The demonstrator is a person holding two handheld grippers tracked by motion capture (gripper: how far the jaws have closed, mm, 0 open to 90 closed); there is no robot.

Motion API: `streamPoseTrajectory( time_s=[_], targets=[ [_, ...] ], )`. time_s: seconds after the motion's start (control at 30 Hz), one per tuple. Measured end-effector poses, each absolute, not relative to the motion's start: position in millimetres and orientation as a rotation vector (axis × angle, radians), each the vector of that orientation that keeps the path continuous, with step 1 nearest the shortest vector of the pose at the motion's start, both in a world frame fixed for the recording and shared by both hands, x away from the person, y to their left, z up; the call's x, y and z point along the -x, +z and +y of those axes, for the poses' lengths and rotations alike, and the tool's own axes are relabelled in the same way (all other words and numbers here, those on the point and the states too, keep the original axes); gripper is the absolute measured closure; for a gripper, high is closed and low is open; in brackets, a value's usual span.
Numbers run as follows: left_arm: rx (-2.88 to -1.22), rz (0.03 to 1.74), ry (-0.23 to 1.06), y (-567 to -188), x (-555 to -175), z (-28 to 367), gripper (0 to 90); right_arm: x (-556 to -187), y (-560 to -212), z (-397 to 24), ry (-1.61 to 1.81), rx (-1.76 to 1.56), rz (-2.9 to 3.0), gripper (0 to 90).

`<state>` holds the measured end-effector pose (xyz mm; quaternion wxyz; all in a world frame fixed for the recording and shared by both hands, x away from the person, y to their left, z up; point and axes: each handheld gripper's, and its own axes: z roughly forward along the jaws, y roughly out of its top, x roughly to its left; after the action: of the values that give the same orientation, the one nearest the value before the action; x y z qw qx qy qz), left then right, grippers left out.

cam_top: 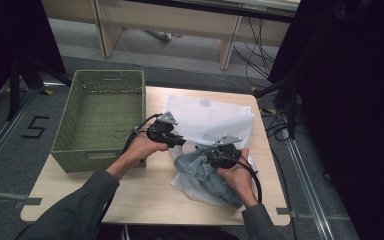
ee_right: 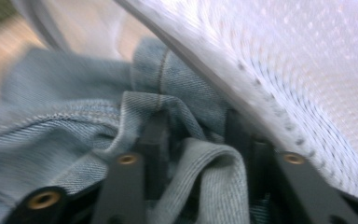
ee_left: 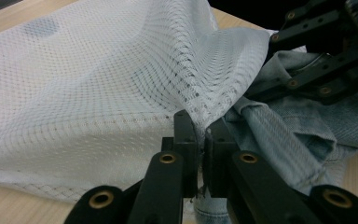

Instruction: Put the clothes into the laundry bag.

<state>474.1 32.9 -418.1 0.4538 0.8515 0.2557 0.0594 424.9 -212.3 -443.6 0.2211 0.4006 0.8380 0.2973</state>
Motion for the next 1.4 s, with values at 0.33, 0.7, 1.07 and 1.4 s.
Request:
streamPoseTrajectory(
  time_s=[0.33,0.7,1.07,1.4],
  targets=[
    [-2.099,0.637,0.138,-418,-475,33,84.5,-398,-418,-183,0.973,-0.908,2.466,38.4],
    [-2.106,0.636,0.138,-419,-474,33,85.3,-404,-456,-159,0.587,-0.753,2.446,64.5],
    [-2.114,0.595,0.152,-412,-468,28,86.0,-418,-420,-204,0.718,-0.896,2.188,74.8],
    [-2.102,0.605,0.131,-418,-464,27,72.2,-432,-452,-205,0.766,-1.055,2.26,62.1]
  ],
)
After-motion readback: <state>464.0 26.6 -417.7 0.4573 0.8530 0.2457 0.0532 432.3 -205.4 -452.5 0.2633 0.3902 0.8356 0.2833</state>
